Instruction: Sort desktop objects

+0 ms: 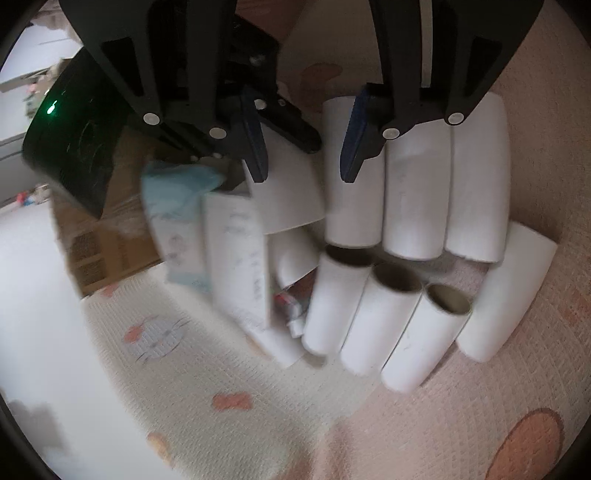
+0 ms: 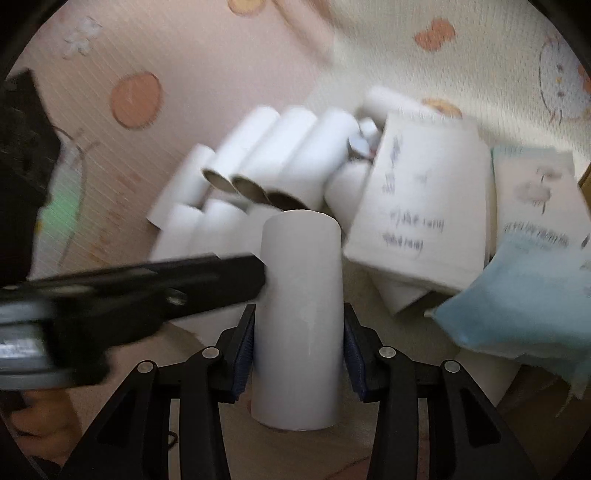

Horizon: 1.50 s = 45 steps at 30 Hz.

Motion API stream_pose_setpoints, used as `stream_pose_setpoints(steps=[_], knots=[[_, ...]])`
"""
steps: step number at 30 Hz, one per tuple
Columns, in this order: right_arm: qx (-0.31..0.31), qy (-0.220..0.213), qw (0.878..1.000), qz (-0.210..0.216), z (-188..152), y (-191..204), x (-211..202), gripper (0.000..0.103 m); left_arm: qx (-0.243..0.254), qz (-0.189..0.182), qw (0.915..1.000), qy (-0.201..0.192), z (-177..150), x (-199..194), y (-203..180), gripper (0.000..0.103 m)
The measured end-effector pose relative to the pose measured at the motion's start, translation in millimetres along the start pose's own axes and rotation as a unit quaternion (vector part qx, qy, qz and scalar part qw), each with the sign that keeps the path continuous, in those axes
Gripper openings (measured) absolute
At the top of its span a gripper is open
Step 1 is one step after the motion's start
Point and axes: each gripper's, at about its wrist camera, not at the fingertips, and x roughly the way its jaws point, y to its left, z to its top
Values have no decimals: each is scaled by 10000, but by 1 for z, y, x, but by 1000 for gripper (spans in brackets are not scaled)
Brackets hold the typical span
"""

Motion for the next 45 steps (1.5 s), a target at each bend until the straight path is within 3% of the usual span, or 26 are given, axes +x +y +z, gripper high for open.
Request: stream_pose_setpoints(steps=[4, 7, 16, 24, 28, 32, 40, 45], knots=[[-92, -365, 9983, 447, 5, 8, -15, 40, -226, -281, 9992, -142, 4, -7, 3, 50], [-274, -485, 9978, 367, 6, 21, -17, 40, -196, -287, 9990, -294, 5, -14, 2, 49], [-246, -692, 9952, 642, 16, 23, -27, 40, 602, 294, 9950, -745, 2, -32, -28, 47], [-238, -1127, 9883, 996, 37, 27, -58, 40, 1541, 718, 9750, -1433, 1, -67, -66, 47], [-645, -1548, 9838, 627, 45, 42, -82, 41, 1944, 799, 9632, -1676, 0, -84, -86, 47], [-827, -1859, 9774, 568, 53, 51, -106, 41, 2343, 917, 9495, -1875, 2, -103, -105, 47], [-467, -2054, 9742, 808, 77, 50, -155, 41, 2547, 681, 9425, -2056, 15, -143, -137, 46], [-565, -2174, 9723, 646, 78, 52, -185, 41, 2848, 685, 9302, -2213, 12, -158, -163, 46]])
